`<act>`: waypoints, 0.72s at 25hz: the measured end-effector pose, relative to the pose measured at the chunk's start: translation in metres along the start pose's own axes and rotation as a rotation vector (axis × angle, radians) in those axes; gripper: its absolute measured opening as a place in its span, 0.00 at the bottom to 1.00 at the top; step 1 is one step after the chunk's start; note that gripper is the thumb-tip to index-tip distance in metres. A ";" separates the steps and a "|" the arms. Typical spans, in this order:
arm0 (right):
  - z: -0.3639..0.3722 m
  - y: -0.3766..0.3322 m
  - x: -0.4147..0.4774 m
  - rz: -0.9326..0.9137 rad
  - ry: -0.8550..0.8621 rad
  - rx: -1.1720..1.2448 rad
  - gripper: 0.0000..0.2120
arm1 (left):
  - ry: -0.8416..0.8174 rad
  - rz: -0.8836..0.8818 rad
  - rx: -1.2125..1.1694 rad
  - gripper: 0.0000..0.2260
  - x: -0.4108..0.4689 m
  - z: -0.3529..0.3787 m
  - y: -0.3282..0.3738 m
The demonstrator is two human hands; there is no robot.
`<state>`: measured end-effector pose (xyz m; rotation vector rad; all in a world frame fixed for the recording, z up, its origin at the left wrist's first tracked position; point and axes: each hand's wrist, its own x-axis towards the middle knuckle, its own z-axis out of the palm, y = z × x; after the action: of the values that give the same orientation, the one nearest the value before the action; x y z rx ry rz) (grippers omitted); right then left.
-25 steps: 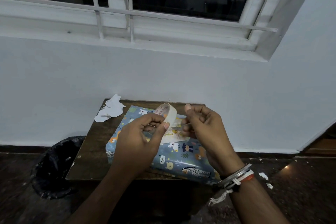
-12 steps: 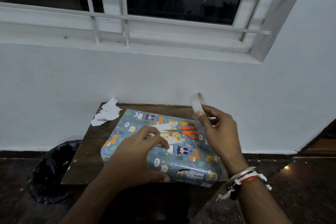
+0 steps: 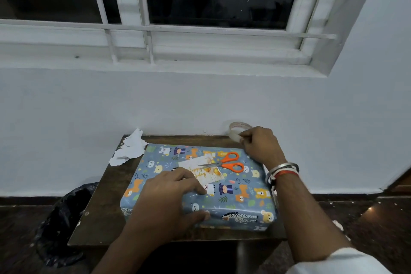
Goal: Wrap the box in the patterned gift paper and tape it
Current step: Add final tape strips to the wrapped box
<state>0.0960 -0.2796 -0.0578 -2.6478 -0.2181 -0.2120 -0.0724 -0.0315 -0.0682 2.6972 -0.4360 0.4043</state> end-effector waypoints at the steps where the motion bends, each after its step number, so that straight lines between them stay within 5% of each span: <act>1: 0.002 -0.005 0.005 -0.006 -0.031 0.011 0.14 | -0.005 0.001 0.001 0.22 0.000 0.000 0.000; 5: 0.008 -0.011 0.013 0.044 -0.159 0.008 0.14 | -0.062 -0.023 0.019 0.24 0.003 -0.006 0.000; 9: -0.011 -0.019 -0.003 -0.083 -0.052 0.017 0.14 | -0.106 -0.048 0.026 0.27 0.002 -0.010 0.000; 14: -0.040 -0.036 -0.032 -0.379 -0.559 0.005 0.25 | -0.125 -0.054 0.029 0.31 0.005 -0.011 0.002; 18: -0.036 -0.038 -0.039 -0.386 -0.325 0.142 0.09 | -0.141 -0.065 0.018 0.31 0.004 -0.013 0.001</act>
<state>0.0471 -0.2676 -0.0162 -2.4634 -0.8216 0.1106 -0.0722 -0.0284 -0.0555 2.7597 -0.3835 0.2021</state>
